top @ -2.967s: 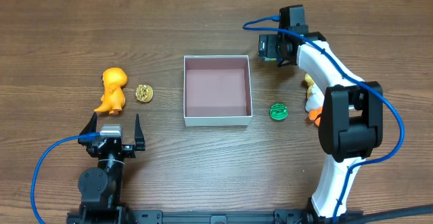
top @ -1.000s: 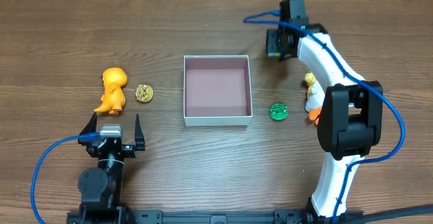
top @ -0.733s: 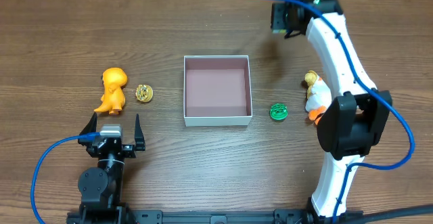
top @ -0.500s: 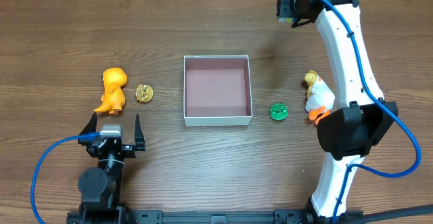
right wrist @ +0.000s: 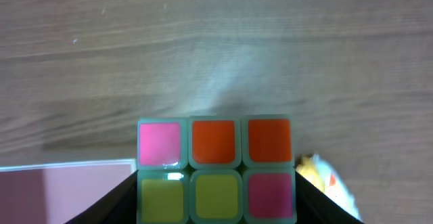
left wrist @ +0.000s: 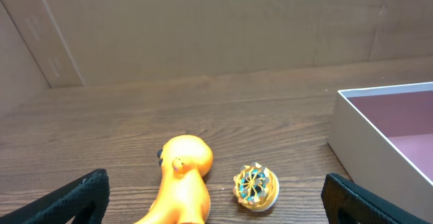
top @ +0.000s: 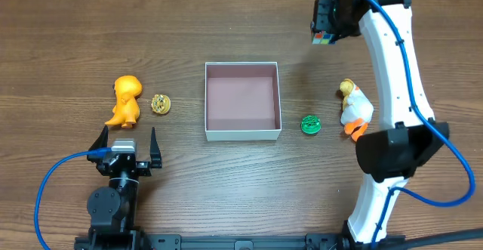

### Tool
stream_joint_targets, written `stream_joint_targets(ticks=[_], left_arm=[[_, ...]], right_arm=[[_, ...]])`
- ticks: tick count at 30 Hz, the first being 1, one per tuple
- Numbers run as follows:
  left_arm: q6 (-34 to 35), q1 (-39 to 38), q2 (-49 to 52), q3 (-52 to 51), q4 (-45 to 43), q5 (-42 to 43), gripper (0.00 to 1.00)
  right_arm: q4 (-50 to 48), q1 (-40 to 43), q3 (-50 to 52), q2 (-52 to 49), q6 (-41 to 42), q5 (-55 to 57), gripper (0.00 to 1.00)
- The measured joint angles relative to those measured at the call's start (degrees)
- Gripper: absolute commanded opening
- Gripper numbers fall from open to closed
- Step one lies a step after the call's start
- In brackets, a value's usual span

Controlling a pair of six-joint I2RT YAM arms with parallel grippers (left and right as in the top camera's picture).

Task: Pack container
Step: 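Lift the cube and carry it with the right gripper over the box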

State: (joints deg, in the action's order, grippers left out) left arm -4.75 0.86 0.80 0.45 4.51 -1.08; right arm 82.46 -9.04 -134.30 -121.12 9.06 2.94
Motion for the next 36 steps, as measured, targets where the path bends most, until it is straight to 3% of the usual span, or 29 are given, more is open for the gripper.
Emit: stream_joint_targets(ticks=[14,31,36], left_arm=[[0.00,0.00,0.00,0.00,0.02,0.00,1.00],[0.00,0.00,0.00,0.00,0.02,0.00,1.00],[0.00,0.00,0.00,0.00,0.02,0.00,1.00]], right_arm=[[11.15,-1.81,-0.33,6.43,5.29,-4.04,0.28],[14.75,-19.10,-0.33,7.17,10.51,-4.39,0.23],[14.56,-23.37,1.70,7.85,14.75,0.13,0.22]])
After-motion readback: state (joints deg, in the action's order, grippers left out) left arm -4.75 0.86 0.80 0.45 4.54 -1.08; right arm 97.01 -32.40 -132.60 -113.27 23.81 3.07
